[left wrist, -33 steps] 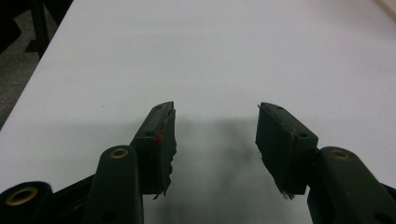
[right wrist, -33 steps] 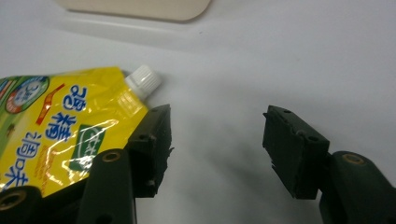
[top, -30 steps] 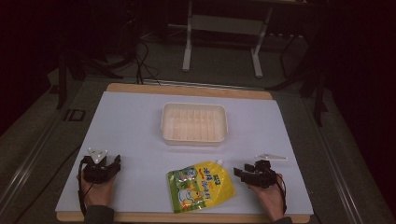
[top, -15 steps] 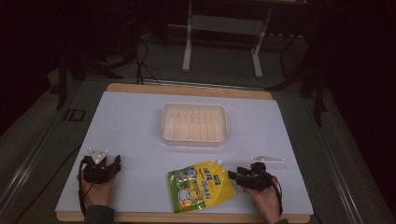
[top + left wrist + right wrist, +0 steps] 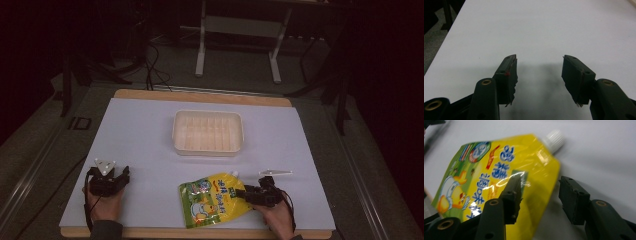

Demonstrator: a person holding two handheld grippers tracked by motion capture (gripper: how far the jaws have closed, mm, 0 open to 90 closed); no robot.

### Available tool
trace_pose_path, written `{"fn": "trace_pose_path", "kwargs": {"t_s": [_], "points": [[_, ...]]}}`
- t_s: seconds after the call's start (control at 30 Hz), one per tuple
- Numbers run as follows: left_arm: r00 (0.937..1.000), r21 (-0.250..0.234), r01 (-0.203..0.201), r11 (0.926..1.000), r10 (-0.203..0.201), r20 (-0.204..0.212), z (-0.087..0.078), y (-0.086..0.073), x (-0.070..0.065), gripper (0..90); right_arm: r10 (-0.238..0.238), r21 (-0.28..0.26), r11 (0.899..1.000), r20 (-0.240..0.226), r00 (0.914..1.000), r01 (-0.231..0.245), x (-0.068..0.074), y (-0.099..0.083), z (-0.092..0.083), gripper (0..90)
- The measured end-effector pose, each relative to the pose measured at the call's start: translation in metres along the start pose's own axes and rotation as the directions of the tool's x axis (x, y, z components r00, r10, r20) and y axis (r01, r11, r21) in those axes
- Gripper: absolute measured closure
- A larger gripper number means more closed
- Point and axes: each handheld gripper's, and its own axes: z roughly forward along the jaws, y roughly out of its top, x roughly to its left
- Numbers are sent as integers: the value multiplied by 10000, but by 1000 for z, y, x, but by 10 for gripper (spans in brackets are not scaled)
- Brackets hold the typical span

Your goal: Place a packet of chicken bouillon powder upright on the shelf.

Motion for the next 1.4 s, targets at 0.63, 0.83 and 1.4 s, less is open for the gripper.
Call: {"fn": "trace_pose_path", "kwargs": {"t_s": [0.63, 0.83, 1.4], "points": [[10000, 43, -4, 10000, 4, -36, 0, 0, 0, 454, 928, 907, 9919, -333, 9951, -895, 10, 16, 14, 900], [10000, 26, -3, 10000, 3, -52, 0, 0, 0, 455, 654, 661, 9958, -384, 9971, -628, 17, 26, 7, 900], [10000, -13, 76, 10000, -76, -58, 0, 0, 1, 455, -34, 180, 9998, -521, 9986, 44, 34, 50, -1, 900]]}}
